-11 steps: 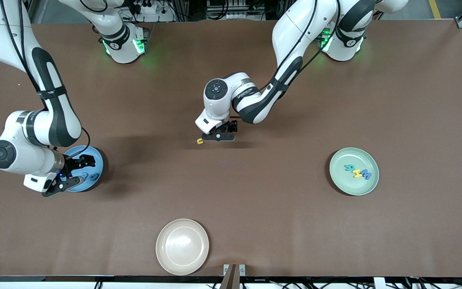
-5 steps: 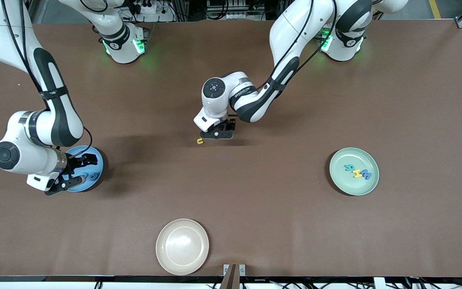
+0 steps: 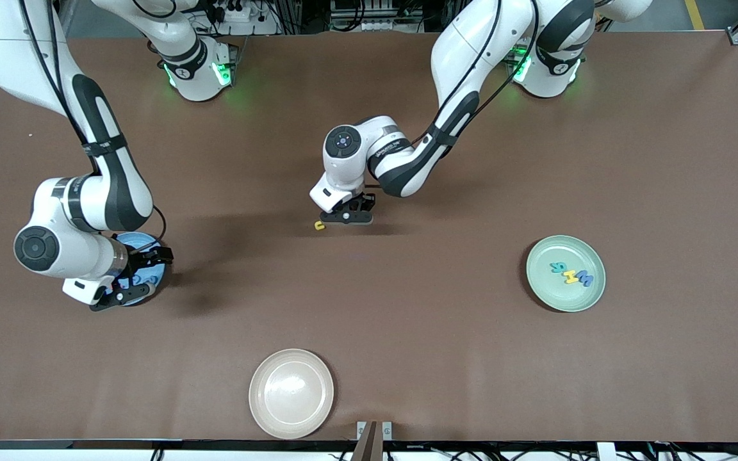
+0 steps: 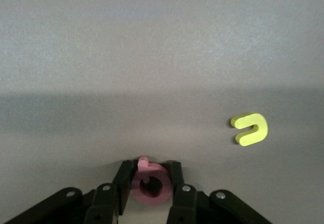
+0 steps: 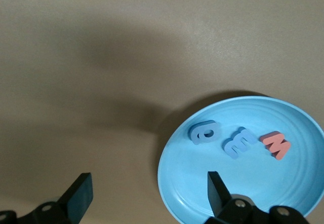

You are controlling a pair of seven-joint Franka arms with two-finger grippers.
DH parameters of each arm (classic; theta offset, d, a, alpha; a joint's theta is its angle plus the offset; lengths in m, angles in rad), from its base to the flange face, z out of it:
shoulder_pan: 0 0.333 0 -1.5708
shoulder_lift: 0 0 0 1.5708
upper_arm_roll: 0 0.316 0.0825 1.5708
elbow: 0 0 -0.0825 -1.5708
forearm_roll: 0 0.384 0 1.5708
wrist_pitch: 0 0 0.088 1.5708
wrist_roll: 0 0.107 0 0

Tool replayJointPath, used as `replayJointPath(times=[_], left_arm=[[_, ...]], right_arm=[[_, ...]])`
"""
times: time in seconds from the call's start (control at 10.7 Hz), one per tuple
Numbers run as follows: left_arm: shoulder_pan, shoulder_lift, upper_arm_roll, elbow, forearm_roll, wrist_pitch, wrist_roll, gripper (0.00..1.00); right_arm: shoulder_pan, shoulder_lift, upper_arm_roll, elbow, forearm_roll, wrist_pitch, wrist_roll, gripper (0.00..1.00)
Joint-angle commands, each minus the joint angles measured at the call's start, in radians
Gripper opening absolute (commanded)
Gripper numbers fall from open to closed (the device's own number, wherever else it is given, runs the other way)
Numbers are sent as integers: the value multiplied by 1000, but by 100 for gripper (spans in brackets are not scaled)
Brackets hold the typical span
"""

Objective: Sort upper and lower case letters into plates
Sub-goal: 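Grasp the pink letter with the left gripper while the right gripper returns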

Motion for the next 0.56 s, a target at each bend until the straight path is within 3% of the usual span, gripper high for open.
replayJointPath(times=[0.0, 0.47], left_arm=[[8, 1, 18, 7, 27, 11, -34, 0], [256, -226, 13, -32, 32, -76, -4, 0]], right_arm=[[45, -4, 3, 1, 16, -20, 92, 100], [212, -4, 3, 0, 82, -15, 165, 100]])
